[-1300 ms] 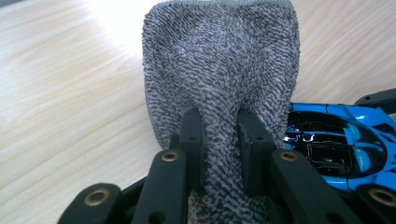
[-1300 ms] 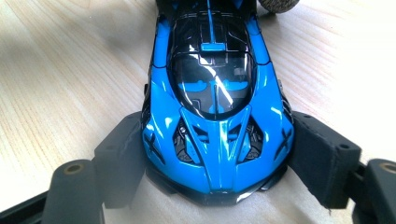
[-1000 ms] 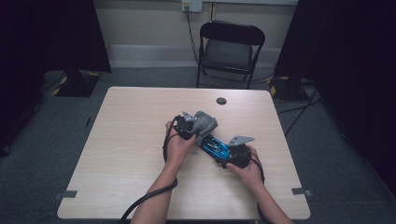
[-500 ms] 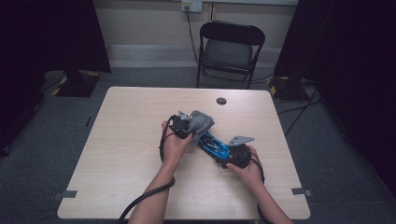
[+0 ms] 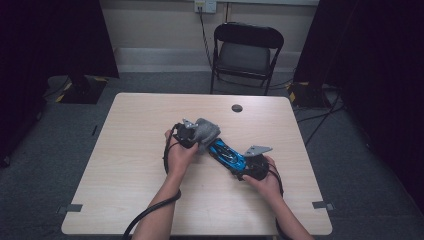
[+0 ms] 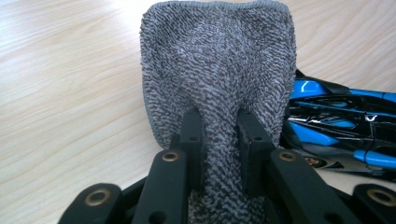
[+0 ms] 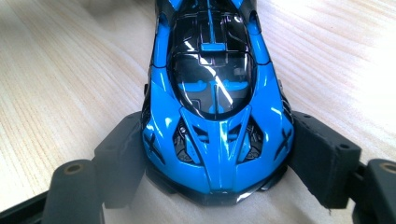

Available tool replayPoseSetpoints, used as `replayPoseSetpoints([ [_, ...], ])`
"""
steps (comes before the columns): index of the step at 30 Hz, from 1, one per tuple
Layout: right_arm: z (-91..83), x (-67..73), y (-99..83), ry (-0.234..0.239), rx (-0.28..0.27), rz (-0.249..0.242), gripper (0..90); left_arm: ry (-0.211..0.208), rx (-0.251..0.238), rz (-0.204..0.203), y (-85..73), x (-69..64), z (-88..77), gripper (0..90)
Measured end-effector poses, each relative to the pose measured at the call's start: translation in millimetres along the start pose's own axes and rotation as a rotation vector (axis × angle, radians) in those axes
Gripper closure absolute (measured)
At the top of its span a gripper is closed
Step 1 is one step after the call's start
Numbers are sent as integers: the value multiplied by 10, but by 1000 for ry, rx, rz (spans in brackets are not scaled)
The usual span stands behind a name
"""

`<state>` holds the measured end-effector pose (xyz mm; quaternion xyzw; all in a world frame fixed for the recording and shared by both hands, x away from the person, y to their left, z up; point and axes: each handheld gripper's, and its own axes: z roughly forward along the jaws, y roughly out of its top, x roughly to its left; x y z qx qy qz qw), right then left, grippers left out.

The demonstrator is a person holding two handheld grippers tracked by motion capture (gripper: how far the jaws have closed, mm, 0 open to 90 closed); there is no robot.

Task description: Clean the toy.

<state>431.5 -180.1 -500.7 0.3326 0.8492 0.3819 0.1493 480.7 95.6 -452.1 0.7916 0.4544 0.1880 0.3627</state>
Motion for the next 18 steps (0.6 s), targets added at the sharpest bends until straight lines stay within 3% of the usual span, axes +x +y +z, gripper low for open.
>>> replayPoseSetpoints([
  [7,1,0,0,1,-1,0,248,-13,-41,2,39,13,-132,754],
  [18,1,-1,0,1,-1,1,248,-98,-110,55,160,-259,-240,755],
])
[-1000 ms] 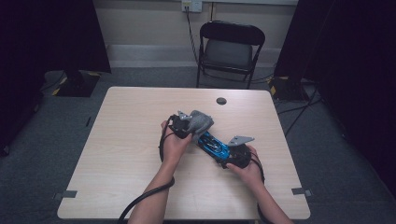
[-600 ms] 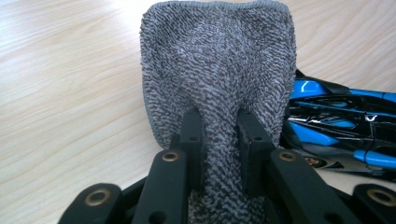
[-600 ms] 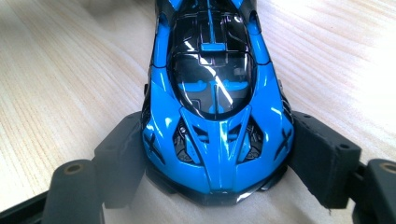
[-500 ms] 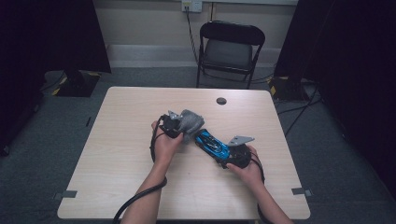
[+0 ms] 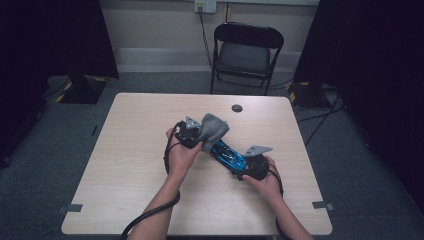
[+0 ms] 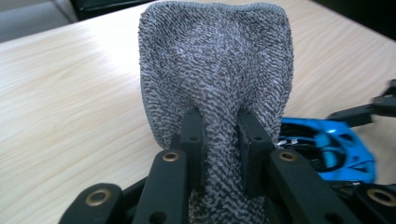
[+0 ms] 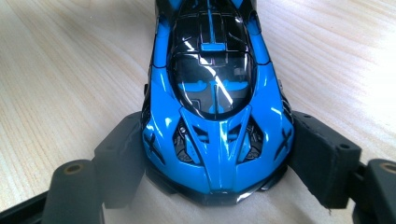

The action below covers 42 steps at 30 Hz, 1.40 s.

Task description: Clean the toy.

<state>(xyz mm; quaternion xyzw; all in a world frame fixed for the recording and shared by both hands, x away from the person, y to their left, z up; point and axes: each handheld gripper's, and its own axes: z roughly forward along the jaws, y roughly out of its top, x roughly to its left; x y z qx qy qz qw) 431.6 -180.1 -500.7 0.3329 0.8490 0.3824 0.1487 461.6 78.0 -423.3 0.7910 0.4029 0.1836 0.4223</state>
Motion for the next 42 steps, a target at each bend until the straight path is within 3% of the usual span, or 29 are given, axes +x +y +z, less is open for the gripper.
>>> replayPoseSetpoints([
  [6,0,0,0,0,0,0,248,-64,-25,39,45,-243,14,755],
  [14,0,1,0,-1,0,0,248,-125,-23,65,58,-465,65,756],
  [42,-1,1,0,-1,1,-1,248,-139,72,140,-130,-754,346,755],
])
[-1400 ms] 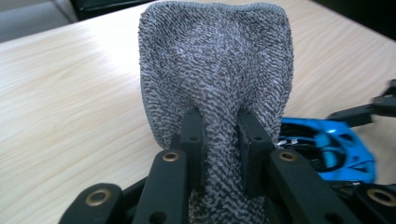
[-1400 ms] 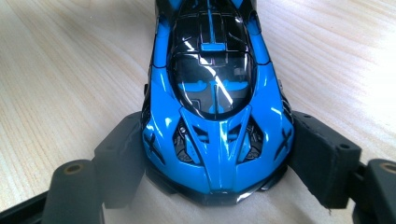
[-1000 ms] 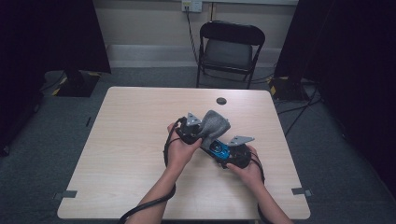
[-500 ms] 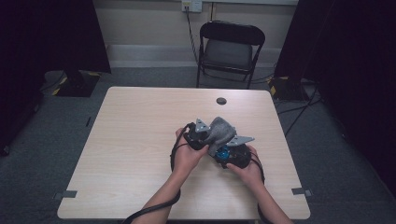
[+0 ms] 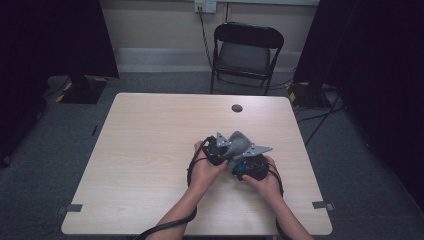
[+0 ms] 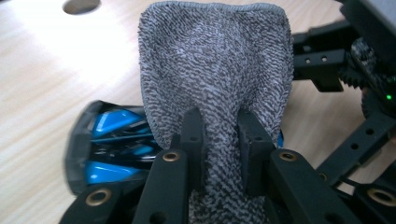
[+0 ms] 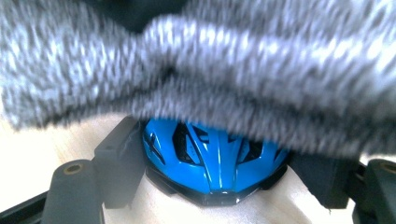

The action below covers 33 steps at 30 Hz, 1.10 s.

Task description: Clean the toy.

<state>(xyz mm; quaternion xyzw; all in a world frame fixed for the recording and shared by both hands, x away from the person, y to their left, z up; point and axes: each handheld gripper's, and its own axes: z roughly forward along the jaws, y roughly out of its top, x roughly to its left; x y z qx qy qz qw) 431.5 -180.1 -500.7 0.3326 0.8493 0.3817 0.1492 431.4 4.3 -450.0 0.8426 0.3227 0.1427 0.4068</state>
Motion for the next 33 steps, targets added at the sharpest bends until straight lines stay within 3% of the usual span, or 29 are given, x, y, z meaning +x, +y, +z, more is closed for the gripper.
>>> replayPoseSetpoints([
  [9,0,0,0,0,0,0,248,-28,34,29,-47,-54,63,750],
  [13,0,0,0,0,0,0,248,-30,25,16,-53,-47,67,729],
  [18,0,0,0,1,0,0,248,-25,-21,-14,-48,-30,66,594],
  [20,0,0,0,0,0,0,248,-21,-31,-2,-41,-26,67,588],
  [29,0,0,0,0,0,1,248,-19,-18,8,-65,-49,141,645],
  [33,0,1,0,-1,0,0,248,3,7,46,-56,-76,149,702],
])
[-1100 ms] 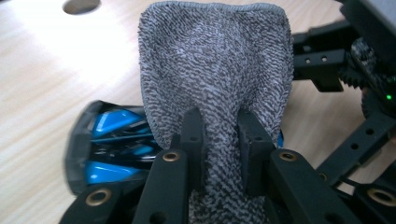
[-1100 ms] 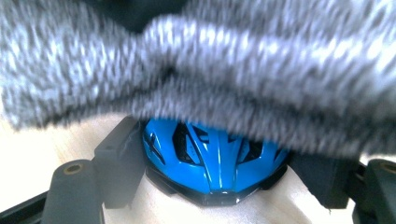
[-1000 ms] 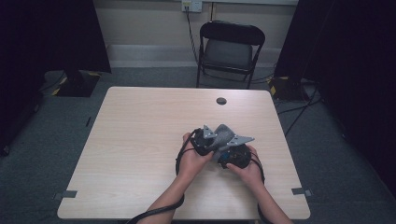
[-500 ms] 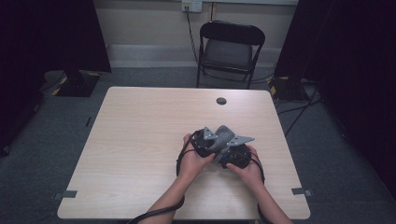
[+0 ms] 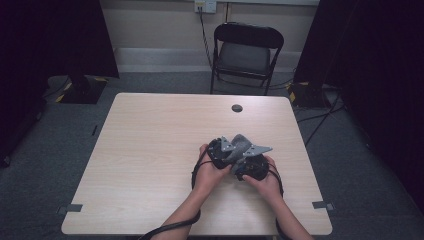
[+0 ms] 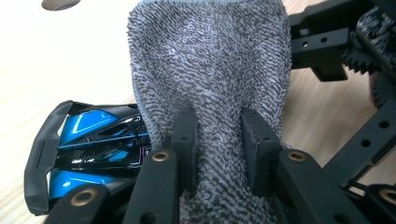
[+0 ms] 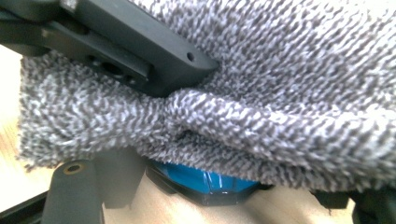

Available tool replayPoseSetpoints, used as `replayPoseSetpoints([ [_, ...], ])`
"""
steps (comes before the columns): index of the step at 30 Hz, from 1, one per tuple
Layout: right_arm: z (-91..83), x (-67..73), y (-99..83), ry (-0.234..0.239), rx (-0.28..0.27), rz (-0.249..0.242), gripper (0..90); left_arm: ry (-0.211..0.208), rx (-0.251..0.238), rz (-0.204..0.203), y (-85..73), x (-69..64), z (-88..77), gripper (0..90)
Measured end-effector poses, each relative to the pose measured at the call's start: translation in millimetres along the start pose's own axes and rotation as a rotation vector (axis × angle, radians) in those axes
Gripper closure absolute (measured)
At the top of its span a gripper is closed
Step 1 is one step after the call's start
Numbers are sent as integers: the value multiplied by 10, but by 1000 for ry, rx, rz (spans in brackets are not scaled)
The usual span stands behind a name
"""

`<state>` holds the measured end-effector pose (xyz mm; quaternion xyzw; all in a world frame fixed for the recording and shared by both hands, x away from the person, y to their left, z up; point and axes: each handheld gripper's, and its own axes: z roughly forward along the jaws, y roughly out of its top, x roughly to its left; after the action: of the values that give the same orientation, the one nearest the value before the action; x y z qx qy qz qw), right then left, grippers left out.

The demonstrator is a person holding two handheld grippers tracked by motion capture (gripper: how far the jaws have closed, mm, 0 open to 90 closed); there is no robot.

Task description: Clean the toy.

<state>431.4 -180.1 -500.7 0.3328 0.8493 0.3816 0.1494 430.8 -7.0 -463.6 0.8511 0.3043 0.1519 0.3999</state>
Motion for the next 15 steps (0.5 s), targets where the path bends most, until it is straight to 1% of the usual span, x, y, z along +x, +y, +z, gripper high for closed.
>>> replayPoseSetpoints([
  [2,0,0,0,0,0,0,248,8,8,13,8,-9,1,712],
  [3,0,0,0,0,0,0,248,9,13,13,13,-7,-1,720],
  [8,0,0,0,0,0,0,248,0,3,-11,16,21,-8,750],
  [11,0,-1,0,0,0,0,248,2,11,-10,28,51,-25,756],
  [12,0,-1,0,1,0,0,248,1,7,-19,30,57,-24,758],
  [15,0,-1,0,1,0,0,248,10,17,-14,41,100,-44,760],
])
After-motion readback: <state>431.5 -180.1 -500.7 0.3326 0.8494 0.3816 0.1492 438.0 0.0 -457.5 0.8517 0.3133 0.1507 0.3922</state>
